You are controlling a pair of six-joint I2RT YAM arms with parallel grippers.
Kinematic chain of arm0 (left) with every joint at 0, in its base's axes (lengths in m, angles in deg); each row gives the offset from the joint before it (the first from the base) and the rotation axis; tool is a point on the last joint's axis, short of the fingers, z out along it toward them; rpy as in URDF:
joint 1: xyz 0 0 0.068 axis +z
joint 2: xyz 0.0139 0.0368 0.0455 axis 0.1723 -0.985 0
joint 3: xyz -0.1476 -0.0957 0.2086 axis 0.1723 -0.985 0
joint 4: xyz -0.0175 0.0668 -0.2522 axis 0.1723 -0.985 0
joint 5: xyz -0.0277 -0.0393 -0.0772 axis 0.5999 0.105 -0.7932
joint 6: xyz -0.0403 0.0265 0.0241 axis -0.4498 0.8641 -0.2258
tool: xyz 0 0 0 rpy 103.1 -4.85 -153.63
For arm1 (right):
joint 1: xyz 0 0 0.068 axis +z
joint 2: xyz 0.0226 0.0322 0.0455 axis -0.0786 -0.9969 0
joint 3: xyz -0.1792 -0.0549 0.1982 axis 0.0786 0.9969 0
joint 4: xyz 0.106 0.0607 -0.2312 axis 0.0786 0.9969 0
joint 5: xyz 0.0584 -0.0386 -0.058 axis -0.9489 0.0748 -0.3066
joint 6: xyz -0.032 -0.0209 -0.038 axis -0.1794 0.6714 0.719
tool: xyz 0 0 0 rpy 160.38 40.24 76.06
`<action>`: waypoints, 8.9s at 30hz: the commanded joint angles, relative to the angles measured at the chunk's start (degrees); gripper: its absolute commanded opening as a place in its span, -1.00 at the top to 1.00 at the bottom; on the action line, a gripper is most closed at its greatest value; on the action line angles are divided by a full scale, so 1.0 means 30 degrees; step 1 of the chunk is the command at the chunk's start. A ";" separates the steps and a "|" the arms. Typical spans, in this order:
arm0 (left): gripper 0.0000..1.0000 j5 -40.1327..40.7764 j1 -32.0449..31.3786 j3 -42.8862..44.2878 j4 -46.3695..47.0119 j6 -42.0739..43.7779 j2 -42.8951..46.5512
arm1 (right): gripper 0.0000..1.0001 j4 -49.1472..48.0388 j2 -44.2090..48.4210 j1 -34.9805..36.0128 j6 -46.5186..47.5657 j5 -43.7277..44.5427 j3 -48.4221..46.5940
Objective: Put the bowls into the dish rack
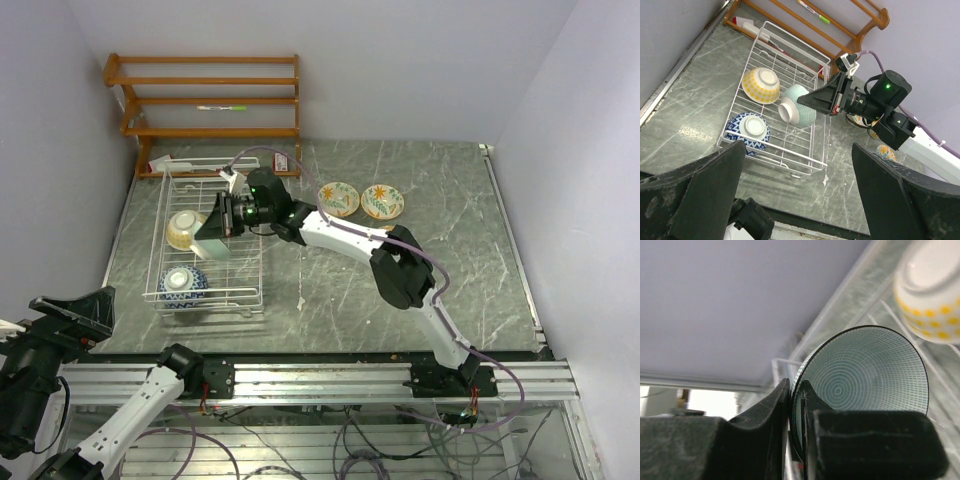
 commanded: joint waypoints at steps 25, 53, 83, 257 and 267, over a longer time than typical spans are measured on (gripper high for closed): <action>-0.98 0.0948 -0.0268 0.0894 -0.0437 0.0469 -0.0556 | 0.67 -1.2077 -0.2103 -0.0348 -1.0568 -0.0173 0.4901; -0.98 0.1077 -0.0479 0.0301 -0.0145 0.0209 -0.0406 | 0.11 -0.3707 -0.0654 -0.2475 -0.4596 0.1333 0.4736; -0.98 0.1065 -0.0507 0.0864 -0.0423 0.0402 -0.0522 | -0.21 0.1923 -0.1458 -0.2204 -0.1261 0.3864 -0.1031; -0.98 0.1738 -0.0863 -0.1492 0.0299 -0.0423 0.0388 | 1.00 0.0402 0.4525 -0.2808 0.1136 0.2151 0.0257; -0.98 0.1616 -0.0885 -0.1234 -0.0177 -0.0886 0.0477 | 1.00 -0.6713 0.0961 -0.2873 -0.3522 0.0070 0.1201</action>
